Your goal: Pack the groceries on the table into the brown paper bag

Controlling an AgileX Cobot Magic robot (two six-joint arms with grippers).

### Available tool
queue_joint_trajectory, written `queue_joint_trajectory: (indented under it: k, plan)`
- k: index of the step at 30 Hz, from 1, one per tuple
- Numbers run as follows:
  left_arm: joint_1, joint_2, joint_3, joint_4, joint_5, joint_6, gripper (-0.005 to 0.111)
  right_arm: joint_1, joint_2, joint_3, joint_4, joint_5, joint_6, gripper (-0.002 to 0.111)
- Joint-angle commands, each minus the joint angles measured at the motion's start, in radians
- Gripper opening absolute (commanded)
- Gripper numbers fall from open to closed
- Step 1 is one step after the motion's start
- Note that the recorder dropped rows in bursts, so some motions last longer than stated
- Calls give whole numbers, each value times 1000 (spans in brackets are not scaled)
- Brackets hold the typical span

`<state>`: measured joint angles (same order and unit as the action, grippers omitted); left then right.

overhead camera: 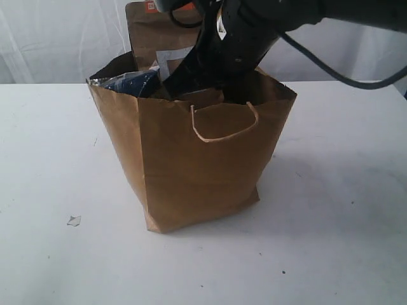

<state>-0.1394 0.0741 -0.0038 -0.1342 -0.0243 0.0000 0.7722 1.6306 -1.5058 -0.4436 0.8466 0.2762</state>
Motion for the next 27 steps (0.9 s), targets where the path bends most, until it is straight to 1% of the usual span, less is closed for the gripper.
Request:
queue_joint_trajectory:
  k: [1, 3, 4, 10, 14, 19, 24, 27]
  plan:
    - [2, -5, 4, 1, 2, 0, 0, -8, 2, -8, 3, -40, -10, 36]
    - [2, -5, 4, 1, 2, 0, 0, -8, -1, -8, -3, -44, -10, 49]
    - [2, -5, 4, 1, 2, 0, 0, -8, -1, -8, -5, -44, -2, 51]
    - [2, -5, 4, 1, 2, 0, 0, -8, -49, -8, -20, -41, 55, 51]
    - [2, -5, 4, 1, 2, 0, 0, -8, -132, 12, -55, -41, 129, 51]
    - [2, -5, 4, 1, 2, 0, 0, -6, -317, 142, -139, -49, 289, 51]
    - [2, -5, 4, 1, 2, 0, 0, -6, -532, 330, -204, -34, 420, 51]
    - [2, -5, 4, 1, 2, 0, 0, -6, -647, 412, -226, -14, 452, 51]
